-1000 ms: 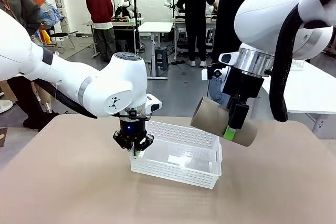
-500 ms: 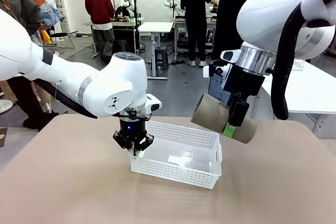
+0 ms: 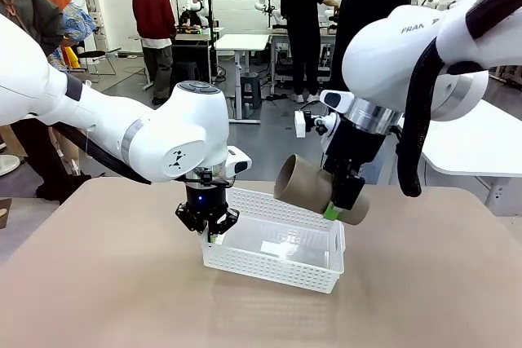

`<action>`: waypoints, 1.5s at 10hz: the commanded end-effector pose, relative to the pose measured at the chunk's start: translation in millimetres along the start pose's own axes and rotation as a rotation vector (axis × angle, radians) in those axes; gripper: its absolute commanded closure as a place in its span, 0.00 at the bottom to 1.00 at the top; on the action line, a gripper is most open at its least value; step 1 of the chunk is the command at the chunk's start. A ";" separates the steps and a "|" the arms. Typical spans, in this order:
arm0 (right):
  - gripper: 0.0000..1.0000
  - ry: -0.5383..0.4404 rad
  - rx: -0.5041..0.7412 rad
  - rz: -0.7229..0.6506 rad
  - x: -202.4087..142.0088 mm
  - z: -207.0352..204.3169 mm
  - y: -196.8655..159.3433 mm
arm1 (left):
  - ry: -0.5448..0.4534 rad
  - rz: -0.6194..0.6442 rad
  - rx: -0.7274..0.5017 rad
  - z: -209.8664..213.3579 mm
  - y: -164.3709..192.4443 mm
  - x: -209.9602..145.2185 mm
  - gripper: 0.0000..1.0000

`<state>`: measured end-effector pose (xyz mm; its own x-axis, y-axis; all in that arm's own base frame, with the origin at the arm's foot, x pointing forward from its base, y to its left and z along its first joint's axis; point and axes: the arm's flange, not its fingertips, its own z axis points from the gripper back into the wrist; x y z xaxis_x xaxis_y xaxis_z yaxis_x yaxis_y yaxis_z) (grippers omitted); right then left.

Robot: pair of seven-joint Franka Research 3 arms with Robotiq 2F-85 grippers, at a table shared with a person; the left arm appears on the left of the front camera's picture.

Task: Clean and organize the cups into the basket.
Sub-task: Pick up the Organizing basket and move it to the center of the table, then pick up the Reusable plastic cup from the right side of the table and place it inside the Organizing basket.

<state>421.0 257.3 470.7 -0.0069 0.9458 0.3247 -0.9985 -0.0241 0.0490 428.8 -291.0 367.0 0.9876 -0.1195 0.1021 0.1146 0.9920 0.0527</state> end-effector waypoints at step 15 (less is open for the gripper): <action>0.19 -0.098 0.270 -0.025 -23.6 -126.6 -63.1 | -0.009 -0.006 -0.004 1.2 2.0 -3.4 1.00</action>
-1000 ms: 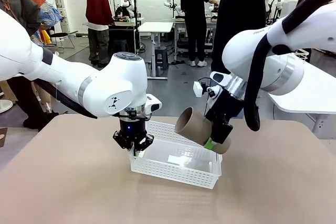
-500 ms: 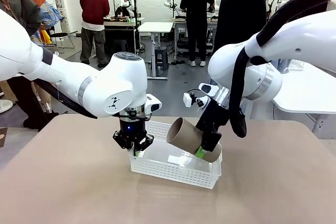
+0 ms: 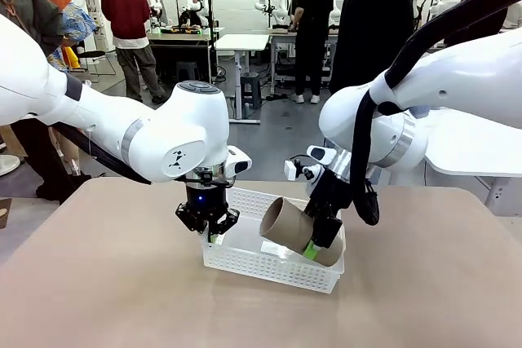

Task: Clean and organize the cups into the basket.
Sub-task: Pick up the Organizing basket and move it to the center of the table, then pick up the Reusable plastic cup from the right side of the table and place it inside the Organizing basket.

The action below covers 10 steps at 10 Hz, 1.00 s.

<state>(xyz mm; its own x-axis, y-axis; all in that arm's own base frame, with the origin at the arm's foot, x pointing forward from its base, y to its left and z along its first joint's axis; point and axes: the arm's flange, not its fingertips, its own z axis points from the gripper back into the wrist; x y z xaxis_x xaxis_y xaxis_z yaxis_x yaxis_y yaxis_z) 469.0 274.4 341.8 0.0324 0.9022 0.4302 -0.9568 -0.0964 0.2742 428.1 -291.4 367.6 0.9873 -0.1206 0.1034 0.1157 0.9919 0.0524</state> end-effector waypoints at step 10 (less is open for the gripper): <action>0.00 0.099 -0.025 0.072 11.6 23.9 19.3 | -0.008 -0.005 -0.004 0.6 2.5 -2.9 1.00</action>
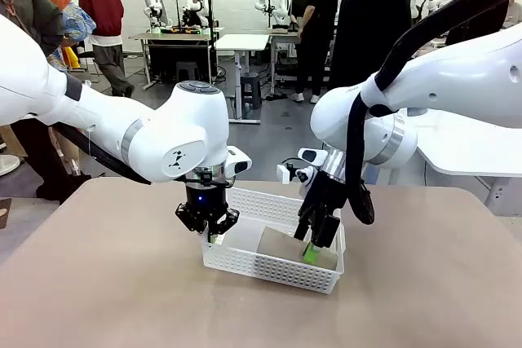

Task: Clean and organize the cups into the basket.
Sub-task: Pick up the Organizing basket and move it to the center of the table, then pick up the Reusable plastic cup from the right side of the table and place it inside the Organizing basket.

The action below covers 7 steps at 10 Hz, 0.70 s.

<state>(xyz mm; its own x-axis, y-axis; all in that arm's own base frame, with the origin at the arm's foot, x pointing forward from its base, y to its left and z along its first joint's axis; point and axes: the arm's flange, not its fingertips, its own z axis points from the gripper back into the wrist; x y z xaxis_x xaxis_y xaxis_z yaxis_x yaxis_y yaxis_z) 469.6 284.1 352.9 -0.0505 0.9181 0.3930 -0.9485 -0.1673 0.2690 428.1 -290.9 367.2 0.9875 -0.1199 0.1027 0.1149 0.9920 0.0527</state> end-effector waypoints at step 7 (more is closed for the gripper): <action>0.00 -0.420 -0.166 0.254 -157.9 171.0 105.4 | -0.009 -0.006 -0.004 0.9 2.1 -2.8 1.00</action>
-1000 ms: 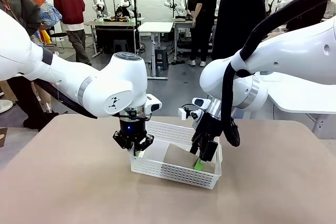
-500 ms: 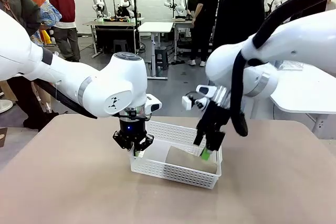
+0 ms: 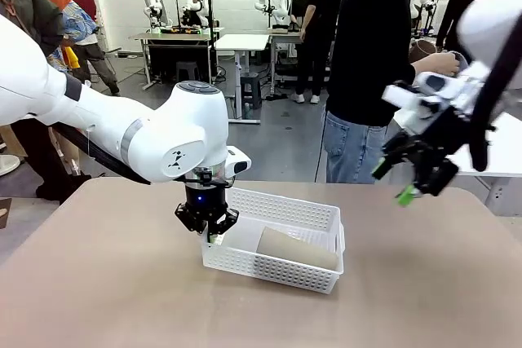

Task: Clean and organize the cups into the basket.
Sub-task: Pick up the Organizing basket and move it to the center of the table, then pick up the Reusable plastic cup from the right side of the table and place it inside the Organizing basket.

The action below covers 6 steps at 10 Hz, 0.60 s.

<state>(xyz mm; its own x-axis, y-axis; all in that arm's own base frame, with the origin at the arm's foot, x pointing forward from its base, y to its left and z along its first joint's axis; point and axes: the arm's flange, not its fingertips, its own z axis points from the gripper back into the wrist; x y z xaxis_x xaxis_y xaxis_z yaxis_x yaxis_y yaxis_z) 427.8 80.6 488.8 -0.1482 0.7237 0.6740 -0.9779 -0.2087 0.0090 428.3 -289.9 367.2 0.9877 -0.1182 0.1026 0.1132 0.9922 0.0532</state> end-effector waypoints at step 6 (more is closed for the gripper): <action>0.00 -0.465 -0.117 0.013 -183.9 25.1 32.6 | -0.009 -0.007 -0.005 1.0 1.0 -2.8 1.00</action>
<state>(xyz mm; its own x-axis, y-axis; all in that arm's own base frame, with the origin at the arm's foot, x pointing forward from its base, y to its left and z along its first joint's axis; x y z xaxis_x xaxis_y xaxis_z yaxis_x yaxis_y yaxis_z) 425.5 -68.0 395.6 -0.1423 0.4077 0.9020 -0.9801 -0.1856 -0.0708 428.1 -289.7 367.1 0.9877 -0.1181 0.1026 0.1131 0.9921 0.0534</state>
